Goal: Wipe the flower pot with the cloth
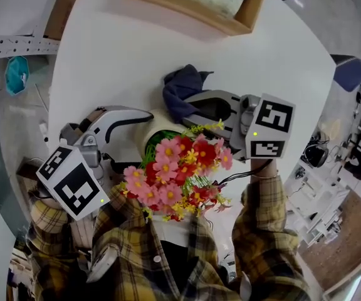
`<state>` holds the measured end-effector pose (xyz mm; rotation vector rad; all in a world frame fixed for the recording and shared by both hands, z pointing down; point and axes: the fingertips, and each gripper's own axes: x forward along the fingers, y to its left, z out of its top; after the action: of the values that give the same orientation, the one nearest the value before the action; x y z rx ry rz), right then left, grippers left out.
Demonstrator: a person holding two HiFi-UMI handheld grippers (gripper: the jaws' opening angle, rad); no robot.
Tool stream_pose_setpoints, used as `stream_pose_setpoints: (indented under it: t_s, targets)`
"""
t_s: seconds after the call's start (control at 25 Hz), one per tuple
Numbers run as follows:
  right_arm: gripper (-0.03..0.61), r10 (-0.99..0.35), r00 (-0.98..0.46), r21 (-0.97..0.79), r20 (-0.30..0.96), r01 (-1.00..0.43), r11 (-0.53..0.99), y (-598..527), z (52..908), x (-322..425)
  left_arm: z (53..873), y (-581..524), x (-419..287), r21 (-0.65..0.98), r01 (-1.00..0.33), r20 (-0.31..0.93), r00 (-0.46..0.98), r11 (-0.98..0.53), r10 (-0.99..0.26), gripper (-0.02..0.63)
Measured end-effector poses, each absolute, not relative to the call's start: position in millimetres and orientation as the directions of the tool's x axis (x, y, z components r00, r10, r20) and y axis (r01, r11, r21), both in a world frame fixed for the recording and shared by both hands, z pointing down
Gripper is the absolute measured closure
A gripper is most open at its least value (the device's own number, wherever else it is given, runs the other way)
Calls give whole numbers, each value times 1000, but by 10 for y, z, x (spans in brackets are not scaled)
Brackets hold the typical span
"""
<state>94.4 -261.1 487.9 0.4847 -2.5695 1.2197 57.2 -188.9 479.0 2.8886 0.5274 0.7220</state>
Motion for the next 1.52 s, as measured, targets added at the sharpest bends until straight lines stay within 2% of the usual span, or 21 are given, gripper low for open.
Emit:
stream_pose_setpoints:
  t_s: [0.32,0.56,0.72,1.12,1.32,1.52]
  targets:
    - [568,-303,-873,-669,382,-488,561,-2526,4885,1033,4848,-1992,179,191,-133,464,885,-972,-30,216]
    - [568,-426,-810,-648,403,-581,492,-2418,4931,1103,4860,-1714,185,280,-302,435,886,-911,-160,216]
    - [568,-514,-748,-637,419,-646,421,-2289,4962,1145,4840,-1617,211,405,-429,402,877,-807,-265,216]
    - [568,-643,-638,-662,424,-703,260,-2002,4991,1231,4875,-1415,354,332,-482,434,841,-811,-322,215]
    - [568,-627,-660,-686,413,-678,262,-2007,4982,1231,4831,-1464,420,302,-420,409,868,-856,-281,212]
    - [568,-580,-703,-684,412,-659,313,-2071,4949,1262,4792,-1610,460,288,-306,394,902,-908,-179,213]
